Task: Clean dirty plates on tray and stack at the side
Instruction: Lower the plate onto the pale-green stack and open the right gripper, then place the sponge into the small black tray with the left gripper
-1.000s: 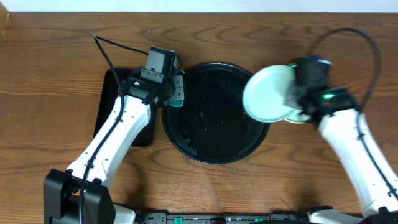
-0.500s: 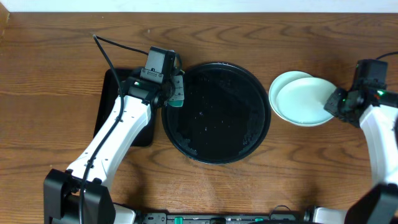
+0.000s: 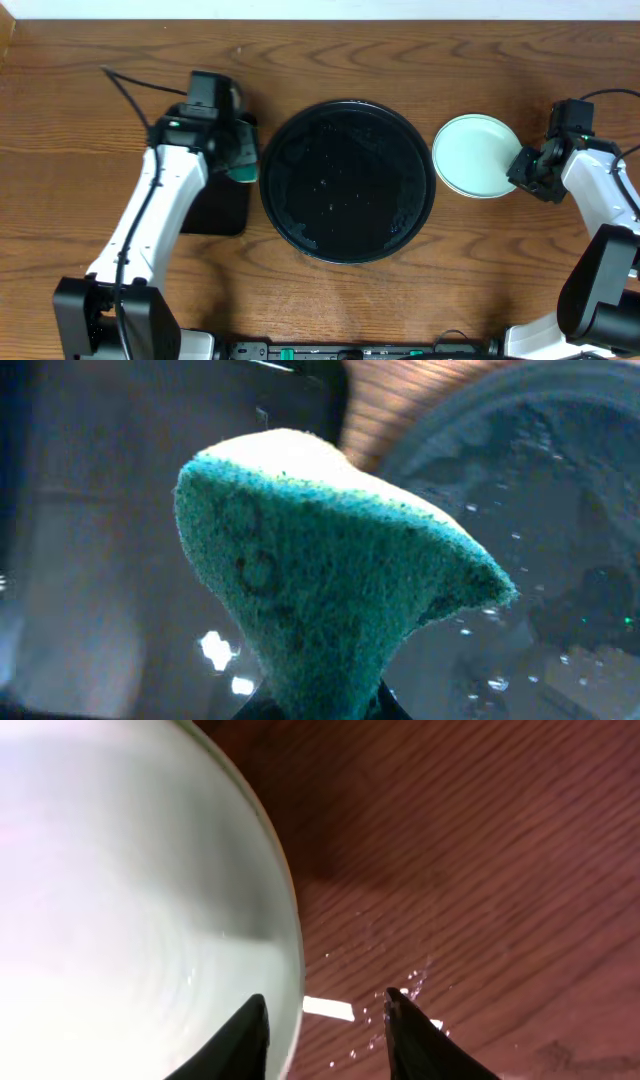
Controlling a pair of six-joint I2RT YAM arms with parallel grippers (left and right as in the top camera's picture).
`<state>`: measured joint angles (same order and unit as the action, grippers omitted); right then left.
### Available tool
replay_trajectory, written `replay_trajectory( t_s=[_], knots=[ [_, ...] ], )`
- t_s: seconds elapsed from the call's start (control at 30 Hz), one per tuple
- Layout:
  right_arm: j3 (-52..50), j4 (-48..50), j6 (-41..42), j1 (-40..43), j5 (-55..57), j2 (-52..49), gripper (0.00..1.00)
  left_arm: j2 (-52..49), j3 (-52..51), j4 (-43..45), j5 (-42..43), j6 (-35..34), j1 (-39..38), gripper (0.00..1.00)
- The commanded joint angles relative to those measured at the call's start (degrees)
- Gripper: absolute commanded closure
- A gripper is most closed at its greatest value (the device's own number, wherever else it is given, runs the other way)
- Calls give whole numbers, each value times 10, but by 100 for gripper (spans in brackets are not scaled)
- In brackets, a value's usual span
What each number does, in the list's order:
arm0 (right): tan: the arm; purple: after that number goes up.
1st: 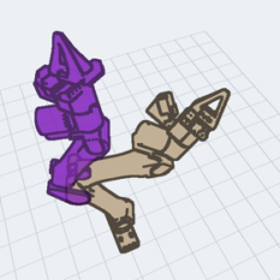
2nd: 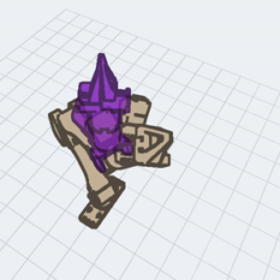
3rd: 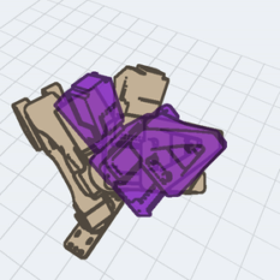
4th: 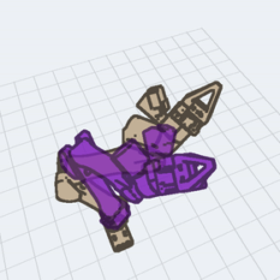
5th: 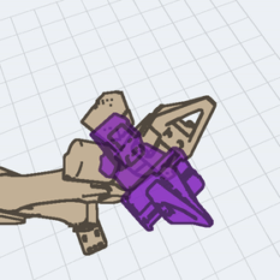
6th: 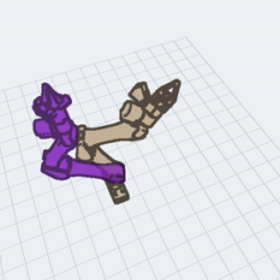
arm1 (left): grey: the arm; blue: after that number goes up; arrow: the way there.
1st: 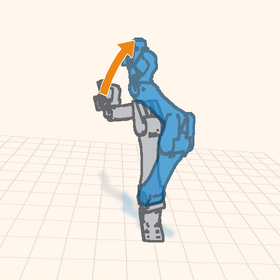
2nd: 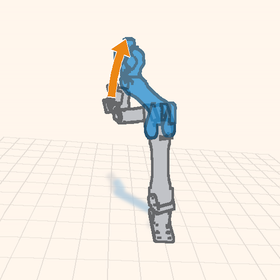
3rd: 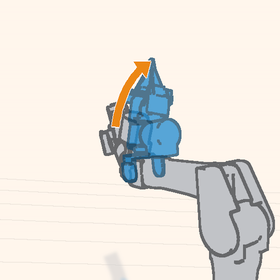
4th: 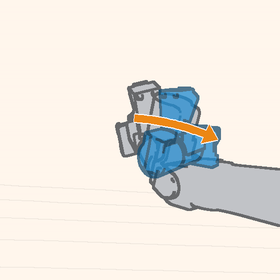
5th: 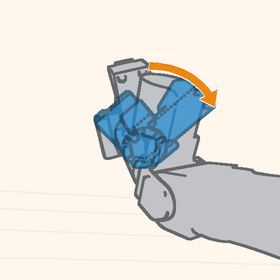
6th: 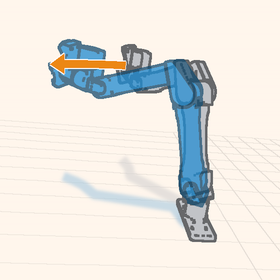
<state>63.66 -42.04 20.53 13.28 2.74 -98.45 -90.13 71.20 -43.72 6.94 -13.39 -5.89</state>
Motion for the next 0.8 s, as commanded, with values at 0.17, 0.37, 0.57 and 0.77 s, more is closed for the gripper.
replay_trajectory(
  t_s=[0.17,0.37,0.57,0.77],
  knots=[
    [99,-61,-23,-23,-45,87,46,-5,20,-20,7,63,80,92],
    [124,-71,-39,-92,-48,119,36,-9,19,-20,-14,82,113,92],
    [124,-75,-39,-172,-47,108,35,-56,11,15,-55,106,123,92],
    [124,-72,-39,-210,-45,106,29,-139,11,64,-55,114,123,86]
  ],
)
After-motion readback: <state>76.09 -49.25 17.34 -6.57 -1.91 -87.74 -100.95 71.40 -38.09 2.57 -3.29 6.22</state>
